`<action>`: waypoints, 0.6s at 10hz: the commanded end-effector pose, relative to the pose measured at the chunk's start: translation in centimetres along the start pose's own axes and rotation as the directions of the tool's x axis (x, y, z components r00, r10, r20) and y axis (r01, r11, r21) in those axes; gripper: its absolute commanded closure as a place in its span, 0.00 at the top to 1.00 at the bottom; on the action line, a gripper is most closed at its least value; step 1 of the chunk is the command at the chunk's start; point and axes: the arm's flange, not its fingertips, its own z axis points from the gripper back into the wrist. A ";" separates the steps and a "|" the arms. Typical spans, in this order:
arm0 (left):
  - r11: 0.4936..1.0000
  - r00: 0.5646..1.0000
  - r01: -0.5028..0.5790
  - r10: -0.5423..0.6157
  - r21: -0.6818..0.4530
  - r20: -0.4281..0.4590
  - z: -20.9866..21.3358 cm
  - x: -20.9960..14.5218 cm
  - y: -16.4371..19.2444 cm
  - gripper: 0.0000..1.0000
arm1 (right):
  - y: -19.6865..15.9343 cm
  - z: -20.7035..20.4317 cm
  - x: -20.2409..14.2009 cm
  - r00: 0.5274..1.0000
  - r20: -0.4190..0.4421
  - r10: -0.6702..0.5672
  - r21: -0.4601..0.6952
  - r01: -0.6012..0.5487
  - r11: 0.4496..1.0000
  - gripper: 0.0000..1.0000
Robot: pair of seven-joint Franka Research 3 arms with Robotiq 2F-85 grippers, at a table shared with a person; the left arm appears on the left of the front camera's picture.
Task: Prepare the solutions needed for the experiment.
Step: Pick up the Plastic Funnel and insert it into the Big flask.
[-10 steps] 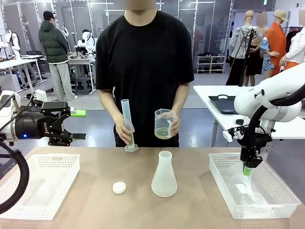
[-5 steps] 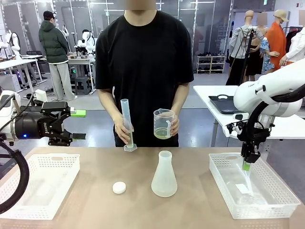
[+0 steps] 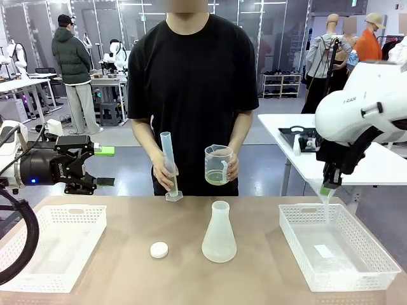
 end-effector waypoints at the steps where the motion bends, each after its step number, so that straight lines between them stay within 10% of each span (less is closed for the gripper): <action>1: 1.000 1.000 -0.002 0.002 -0.002 -0.009 0.3 -0.1 -0.2 1.00 | 2.5 2.6 0.8 0.995 -0.053 -0.090 -0.143 0.082 0.986 0.00; 6: 1.000 1.000 -0.002 0.002 -0.002 -0.009 0.3 -0.1 -0.2 1.00 | 3.6 6.8 1.3 0.993 -0.028 -0.117 -0.295 0.103 0.950 0.00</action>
